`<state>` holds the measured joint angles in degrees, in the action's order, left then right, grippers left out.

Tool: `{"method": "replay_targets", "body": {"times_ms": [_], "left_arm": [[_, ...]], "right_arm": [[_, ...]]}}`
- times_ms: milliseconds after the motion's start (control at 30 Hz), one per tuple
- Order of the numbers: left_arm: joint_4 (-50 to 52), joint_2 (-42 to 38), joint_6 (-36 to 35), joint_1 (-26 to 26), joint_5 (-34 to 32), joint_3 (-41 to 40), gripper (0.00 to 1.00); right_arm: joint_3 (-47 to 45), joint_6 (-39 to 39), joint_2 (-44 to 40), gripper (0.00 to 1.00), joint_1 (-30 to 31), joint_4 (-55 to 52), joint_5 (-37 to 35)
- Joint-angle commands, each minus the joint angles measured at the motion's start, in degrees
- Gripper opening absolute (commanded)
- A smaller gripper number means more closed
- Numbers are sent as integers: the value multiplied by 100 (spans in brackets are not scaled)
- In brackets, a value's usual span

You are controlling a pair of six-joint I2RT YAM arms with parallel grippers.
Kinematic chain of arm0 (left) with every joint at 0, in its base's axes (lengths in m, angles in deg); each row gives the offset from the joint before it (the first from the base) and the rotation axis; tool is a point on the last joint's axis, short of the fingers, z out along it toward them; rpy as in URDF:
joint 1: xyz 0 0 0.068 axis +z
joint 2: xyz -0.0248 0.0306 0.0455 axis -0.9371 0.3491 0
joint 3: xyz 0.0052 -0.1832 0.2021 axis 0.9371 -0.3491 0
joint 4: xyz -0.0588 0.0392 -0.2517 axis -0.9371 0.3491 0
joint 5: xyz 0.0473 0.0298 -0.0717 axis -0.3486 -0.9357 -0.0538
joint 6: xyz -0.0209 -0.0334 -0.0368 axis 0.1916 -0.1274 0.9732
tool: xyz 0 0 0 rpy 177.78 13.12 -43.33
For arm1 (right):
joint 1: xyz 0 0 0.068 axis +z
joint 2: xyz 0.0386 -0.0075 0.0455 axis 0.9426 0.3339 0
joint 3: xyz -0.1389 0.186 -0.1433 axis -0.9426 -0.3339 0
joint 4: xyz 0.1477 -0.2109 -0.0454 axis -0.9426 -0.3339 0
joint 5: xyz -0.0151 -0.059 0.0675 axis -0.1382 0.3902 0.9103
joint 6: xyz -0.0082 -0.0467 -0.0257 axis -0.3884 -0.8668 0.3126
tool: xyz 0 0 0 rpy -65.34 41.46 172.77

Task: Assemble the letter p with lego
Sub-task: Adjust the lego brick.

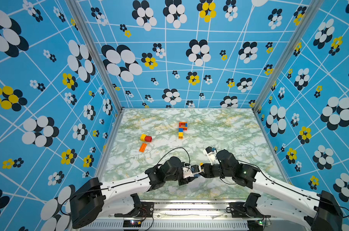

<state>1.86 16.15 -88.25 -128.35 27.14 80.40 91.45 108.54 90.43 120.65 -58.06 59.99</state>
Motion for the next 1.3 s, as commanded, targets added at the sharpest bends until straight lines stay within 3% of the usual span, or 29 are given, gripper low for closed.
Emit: {"method": "replay_targets", "body": {"times_ms": [0, 333, 500, 567, 667, 800, 967, 1133, 1267], "left_arm": [[-214, -112, -162, -54, 127, -79, 33], [-239, -108, -260, -89, 85, -115, 42], [-861, -482, 52, -48, -512, -583, 72], [-1155, -772, 467, 71, -971, -797, 85], [-849, -1276, 1464, 655, -1152, -823, 93], [-212, -1727, 2645, 1751, -1143, -804, 95], [-55, -1443, 3528, 2463, -504, -772, 97], [-113, -822, 3856, 2445, 277, -672, 92], [-950, -811, 3838, 1947, 265, -1064, 91]], "right_arm": [[55, 54, 59, 30, -6, 292, 302], [28, 89, 151, 11, -8, 522, 268], [28, -15, 101, 0, -8, 344, -417], [-25, -92, 32, 0, 1, 314, -789], [-210, -262, -193, 0, 158, 373, -1751], [-487, -550, -417, 0, 747, 693, -3373], [-806, -732, -119, 0, 1256, 1583, -4280], [-934, -763, 84, 0, 1457, 2182, -4565], [-888, -684, 103, 0, 1479, 2348, -4634]]}}
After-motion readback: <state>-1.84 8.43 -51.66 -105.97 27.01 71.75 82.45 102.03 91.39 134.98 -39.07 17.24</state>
